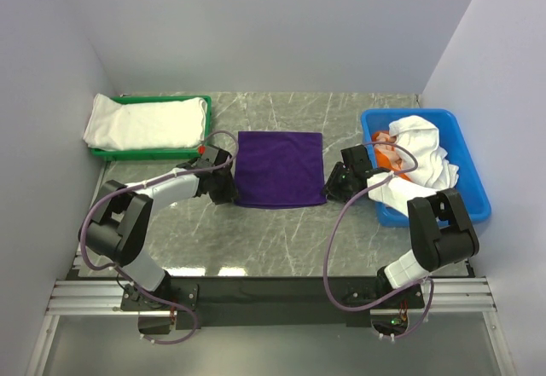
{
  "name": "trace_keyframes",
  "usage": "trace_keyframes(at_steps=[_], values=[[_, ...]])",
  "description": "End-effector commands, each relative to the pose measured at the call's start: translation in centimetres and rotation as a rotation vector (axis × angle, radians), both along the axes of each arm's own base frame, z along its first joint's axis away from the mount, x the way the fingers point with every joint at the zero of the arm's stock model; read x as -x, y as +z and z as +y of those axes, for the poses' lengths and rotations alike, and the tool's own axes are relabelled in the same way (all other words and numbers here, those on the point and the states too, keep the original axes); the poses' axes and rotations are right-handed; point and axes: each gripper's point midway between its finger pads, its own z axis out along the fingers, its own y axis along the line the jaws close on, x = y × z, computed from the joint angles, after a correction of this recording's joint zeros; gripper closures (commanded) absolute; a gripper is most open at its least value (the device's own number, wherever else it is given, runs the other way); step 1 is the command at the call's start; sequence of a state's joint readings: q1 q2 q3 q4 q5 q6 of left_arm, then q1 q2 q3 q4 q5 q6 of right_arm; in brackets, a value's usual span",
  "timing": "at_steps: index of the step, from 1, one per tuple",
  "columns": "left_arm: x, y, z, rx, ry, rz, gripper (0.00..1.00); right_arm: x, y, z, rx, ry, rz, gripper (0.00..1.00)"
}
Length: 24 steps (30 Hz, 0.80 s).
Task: Fold and stack the towels
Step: Fold the towel
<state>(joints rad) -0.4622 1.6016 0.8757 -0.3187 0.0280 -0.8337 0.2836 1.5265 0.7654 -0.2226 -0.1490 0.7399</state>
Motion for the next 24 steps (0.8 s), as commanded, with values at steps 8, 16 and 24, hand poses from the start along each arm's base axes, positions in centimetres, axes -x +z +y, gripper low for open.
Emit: trace_keyframes(at_steps=[8,16,24], values=[[-1.3,1.0,-0.6,0.004,0.0,-0.043,0.61,0.4,-0.4,0.6,-0.012,0.015,0.01,0.61],[-1.4,1.0,-0.6,0.003,0.001,-0.043,0.62,0.4,-0.1,0.9,-0.014,0.031,0.008,0.62],[-1.4,1.1,-0.6,-0.003,-0.003,-0.044,0.62,0.0,1.5,1.3,-0.027,0.045,-0.03,0.73]])
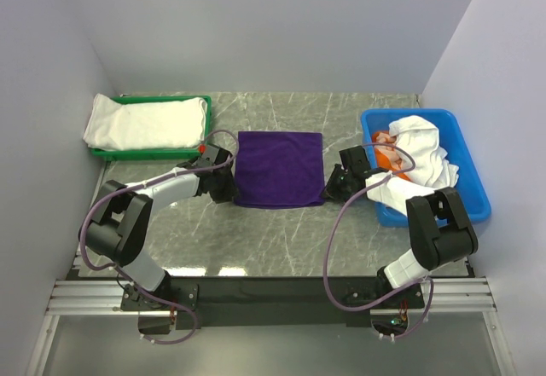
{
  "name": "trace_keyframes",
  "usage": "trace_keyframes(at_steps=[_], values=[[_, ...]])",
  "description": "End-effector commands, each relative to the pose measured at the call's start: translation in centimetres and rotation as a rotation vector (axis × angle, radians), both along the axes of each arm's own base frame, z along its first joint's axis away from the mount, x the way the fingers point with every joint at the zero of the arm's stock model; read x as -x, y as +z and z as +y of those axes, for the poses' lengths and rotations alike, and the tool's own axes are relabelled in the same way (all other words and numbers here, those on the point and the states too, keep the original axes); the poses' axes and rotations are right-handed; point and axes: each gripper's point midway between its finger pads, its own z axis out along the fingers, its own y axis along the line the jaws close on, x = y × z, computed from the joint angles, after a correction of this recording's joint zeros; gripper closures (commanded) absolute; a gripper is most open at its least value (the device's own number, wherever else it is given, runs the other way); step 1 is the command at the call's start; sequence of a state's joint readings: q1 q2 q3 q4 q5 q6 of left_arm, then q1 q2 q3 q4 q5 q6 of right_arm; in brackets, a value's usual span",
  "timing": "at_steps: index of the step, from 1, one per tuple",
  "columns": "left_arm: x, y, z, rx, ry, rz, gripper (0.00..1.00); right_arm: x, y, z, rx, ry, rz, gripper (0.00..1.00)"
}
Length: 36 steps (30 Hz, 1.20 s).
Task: Fold and stack the towels
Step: Fold the towel
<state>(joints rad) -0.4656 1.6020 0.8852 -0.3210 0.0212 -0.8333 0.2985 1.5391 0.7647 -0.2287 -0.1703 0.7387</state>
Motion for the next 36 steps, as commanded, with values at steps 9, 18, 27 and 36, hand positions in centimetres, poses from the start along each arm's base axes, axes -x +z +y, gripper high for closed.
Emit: trace_keyframes(at_steps=[9,18,27,36], values=[[-1.1,0.9,-0.3,-0.006,-0.003,-0.033,0.63,-1.2,3.6,0.7,-0.027,0.007,-0.101,0.79],[-1.1,1.2,-0.4,-0.007,-0.008,-0.037,0.64,-0.8,3.5,0.4,-0.013,0.009,-0.095,0.91],[-1.1,1.3,-0.4,-0.007,-0.008,-0.037,0.8,-0.7,2.6,0.5,-0.018,0.013,-0.08,1.0],[-1.4,1.1,-0.5,-0.006,-0.006,-0.033,0.82,-0.6,2.1,0.6,-0.017,0.022,-0.067,1.0]])
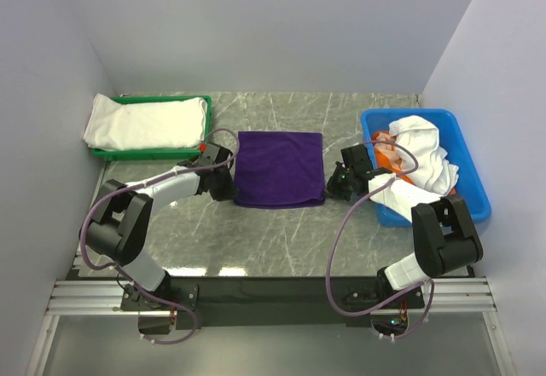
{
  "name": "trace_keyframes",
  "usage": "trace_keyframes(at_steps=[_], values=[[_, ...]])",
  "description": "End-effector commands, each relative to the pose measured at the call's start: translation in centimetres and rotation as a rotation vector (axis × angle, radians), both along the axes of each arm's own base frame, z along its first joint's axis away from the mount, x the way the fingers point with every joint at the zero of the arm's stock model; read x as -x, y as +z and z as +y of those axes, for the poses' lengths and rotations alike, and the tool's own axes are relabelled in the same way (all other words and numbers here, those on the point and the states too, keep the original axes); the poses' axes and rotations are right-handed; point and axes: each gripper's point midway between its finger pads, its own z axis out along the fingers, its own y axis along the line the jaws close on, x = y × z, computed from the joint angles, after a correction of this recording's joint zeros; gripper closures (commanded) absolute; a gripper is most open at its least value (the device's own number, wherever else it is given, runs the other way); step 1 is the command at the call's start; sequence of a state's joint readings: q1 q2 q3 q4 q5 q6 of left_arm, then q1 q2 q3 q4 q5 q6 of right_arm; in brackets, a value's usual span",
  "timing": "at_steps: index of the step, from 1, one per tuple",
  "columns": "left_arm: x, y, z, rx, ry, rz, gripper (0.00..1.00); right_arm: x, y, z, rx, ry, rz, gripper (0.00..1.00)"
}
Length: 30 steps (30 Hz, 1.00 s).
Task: Fold and stack the towels
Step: Fold the towel
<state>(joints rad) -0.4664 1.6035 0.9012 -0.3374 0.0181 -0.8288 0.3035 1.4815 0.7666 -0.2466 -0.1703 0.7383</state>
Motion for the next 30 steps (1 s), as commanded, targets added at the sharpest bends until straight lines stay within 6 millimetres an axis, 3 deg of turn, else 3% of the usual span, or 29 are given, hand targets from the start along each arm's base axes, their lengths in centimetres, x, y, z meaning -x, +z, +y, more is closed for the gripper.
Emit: trace_keyframes(at_steps=[1,11,13,16,22,26,30], values=[[-1.3,0.9,-0.5,-0.003,-0.006,-0.036,0.83,-0.5,0.4,0.5,-0.006,0.018,-0.028,1.0],[-1.0,0.0,-0.3,-0.017,-0.007,-0.007,0.83,-0.5,0.1,0.6,-0.008,0.02,-0.019,1.0],[-1.0,-0.1,-0.3,-0.018,-0.008,-0.006,0.86,-0.5,0.0,0.6,-0.008,0.02,-0.018,1.0],[-1.1,0.1,-0.3,-0.019,-0.008,-0.006,0.99,-0.5,0.1,0.5,-0.005,0.021,-0.022,1.0],[-1.8,1.8,0.6,-0.07,0.016,-0.046,0.99,-0.9,1.3,0.1,0.02,0.019,-0.052,1.0],[-2.2,4.2,1.0,-0.074,0.037,-0.089,0.99,-0.9,2.5,-0.3,0.031,0.015,-0.08,1.0],[-1.7,5.0,1.2,-0.065,0.042,-0.091,0.99,-0.5,2.7,-0.4,0.034,0.017,-0.086,1.0]])
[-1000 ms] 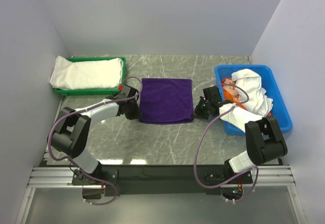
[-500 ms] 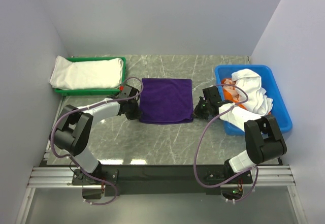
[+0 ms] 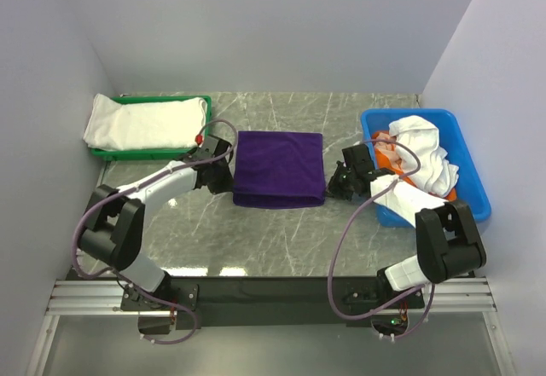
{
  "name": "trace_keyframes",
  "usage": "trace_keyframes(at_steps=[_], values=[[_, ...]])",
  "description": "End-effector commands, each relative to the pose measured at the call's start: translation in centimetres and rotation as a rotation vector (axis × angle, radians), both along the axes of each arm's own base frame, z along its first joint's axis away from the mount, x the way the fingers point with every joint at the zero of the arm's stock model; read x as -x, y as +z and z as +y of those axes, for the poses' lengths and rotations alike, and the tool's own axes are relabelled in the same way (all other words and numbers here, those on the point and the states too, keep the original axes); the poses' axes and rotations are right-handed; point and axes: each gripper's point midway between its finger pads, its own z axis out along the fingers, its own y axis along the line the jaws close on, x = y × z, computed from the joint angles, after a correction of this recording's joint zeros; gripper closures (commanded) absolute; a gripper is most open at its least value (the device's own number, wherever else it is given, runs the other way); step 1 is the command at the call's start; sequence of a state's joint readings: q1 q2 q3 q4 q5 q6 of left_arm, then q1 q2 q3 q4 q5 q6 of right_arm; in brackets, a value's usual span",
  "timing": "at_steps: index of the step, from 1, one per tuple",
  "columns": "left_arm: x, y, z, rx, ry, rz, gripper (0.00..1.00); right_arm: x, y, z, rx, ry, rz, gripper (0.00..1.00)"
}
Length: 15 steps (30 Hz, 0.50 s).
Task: Fold and stack the towels
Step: Fold the towel
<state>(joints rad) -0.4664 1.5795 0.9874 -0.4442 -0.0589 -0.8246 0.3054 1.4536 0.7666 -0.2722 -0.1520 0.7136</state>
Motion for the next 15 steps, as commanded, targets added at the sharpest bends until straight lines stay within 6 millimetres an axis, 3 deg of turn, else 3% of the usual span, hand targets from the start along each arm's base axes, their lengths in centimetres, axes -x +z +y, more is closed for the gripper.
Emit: trace_keyframes(at_steps=[1,7,15], values=[[-0.2,2.8,0.2,0.001,0.004,-0.057,0.99,-0.5,2.2,-0.1,0.008,0.005,-0.068,1.0],[1.3,2.4,0.5,0.026,0.005,-0.044,0.99,0.6,2.2,-0.3,0.009,0.01,-0.063,1.0],[3.2,-3.0,0.2,0.026,0.004,0.064,0.99,2.0,-2.2,-1.0,0.045,-0.013,0.051,1.0]])
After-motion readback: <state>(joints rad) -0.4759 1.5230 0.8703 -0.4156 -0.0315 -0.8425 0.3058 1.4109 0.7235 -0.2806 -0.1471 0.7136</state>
